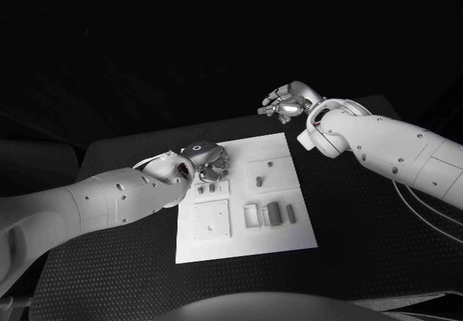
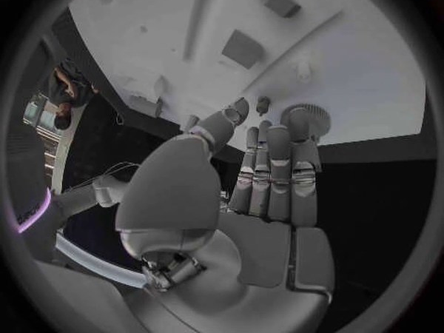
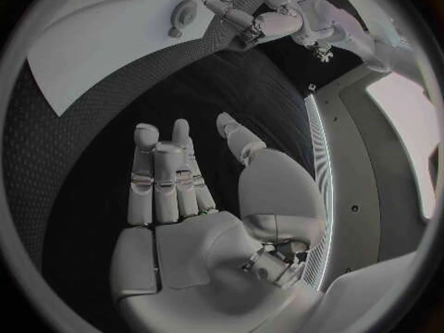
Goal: Assemble the parts on the task board
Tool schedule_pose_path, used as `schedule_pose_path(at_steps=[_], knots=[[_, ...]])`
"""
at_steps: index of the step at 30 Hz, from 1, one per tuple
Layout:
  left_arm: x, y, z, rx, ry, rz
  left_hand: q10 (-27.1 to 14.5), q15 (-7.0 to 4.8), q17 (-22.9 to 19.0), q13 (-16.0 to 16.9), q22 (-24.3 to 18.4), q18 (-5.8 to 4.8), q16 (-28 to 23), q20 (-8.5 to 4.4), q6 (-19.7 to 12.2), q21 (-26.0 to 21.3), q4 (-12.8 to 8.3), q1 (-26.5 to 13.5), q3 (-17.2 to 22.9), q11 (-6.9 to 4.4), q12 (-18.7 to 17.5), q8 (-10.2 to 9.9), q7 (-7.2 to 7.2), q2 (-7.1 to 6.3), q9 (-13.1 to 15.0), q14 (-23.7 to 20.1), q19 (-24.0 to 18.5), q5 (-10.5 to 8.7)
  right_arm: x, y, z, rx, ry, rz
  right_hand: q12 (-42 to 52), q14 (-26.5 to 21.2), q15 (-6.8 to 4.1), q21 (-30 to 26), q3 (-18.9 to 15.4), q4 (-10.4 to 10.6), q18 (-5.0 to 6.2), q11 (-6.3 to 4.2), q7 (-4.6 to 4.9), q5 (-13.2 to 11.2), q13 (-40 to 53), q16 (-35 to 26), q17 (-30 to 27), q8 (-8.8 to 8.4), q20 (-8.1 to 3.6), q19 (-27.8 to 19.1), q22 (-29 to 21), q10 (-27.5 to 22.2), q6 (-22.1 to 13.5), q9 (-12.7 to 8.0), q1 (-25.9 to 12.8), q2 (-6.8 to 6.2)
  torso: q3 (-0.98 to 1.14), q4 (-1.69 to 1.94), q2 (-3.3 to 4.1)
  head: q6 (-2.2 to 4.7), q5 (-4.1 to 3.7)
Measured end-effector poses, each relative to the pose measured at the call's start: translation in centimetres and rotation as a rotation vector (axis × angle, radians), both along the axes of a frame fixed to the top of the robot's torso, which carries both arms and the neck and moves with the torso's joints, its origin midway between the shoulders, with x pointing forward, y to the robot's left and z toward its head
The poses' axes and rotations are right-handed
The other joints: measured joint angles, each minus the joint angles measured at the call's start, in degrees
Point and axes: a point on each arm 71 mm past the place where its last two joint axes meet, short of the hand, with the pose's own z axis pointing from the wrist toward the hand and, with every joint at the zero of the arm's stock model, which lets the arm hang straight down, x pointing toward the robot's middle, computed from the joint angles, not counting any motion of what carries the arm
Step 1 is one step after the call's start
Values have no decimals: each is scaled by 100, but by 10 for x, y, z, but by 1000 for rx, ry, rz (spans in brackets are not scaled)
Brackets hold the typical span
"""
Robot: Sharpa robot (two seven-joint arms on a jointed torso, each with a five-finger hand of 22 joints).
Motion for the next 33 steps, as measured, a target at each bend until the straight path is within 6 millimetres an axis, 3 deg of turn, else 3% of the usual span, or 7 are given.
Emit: schedule_pose_path(at_steps=[16,33], knots=[[2,2,-5,9,4,18,-39,-2,116,-91,-1,-3,567,-24,-31,756,10,-24,-10,-12,-190,-23,-50,24,-140,533,455,0,-1,2,1,3,-3,6,0,1,1,0,0,0,0,13,-1,0,0,0,0,0,-32,10,0,13,0,4,0,0,-8,12,-6,-13,-35],[6,-8,-11,17,14,27,-167,68,91,-192,-2,-1,674,37,-106,993,15,-135,-15,41,-323,-23,20,134,-198,666,516,0,-1,4,1,4,-4,10,0,10,10,0,0,0,0,12,6,0,0,0,0,0,-30,10,0,12,28,3,0,0,-14,9,2,3,-32]])
